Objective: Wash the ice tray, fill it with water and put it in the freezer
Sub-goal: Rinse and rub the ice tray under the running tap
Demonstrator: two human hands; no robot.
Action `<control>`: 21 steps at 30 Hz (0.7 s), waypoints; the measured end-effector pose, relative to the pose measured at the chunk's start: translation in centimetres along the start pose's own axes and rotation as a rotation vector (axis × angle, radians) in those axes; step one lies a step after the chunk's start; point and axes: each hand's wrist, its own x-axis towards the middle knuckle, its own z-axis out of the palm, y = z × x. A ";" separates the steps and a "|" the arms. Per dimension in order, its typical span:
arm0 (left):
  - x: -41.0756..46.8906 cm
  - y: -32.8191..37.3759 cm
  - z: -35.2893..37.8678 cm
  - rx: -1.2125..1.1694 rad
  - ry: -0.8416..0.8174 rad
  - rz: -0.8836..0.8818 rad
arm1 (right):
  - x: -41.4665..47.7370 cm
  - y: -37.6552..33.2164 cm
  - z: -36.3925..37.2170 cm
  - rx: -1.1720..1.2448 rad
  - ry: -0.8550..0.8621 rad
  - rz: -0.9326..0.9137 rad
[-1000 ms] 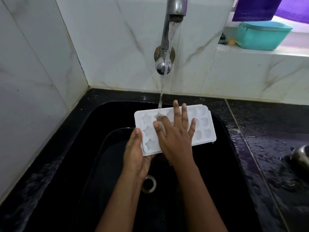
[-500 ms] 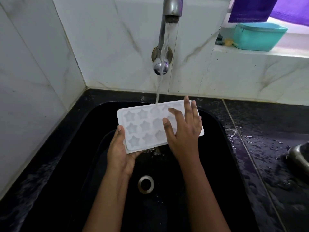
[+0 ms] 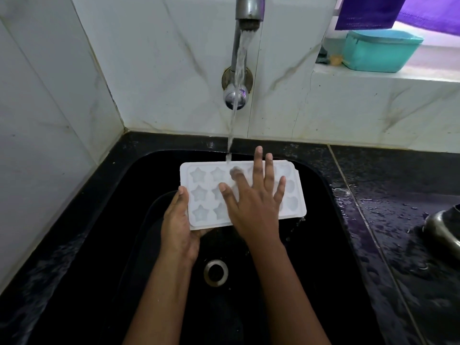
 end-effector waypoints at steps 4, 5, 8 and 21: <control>0.2 0.5 -0.6 0.009 0.040 0.048 | 0.2 0.1 -0.3 0.057 -0.037 -0.058; 0.1 0.5 -0.5 0.024 0.031 0.060 | 0.3 0.2 -0.3 0.045 -0.002 -0.034; -0.2 -0.2 0.2 0.043 0.014 0.055 | 0.0 -0.2 0.0 -0.003 0.055 0.036; -0.1 0.1 -0.1 -0.039 0.086 0.134 | 0.3 -0.6 -0.4 0.081 -0.087 -0.028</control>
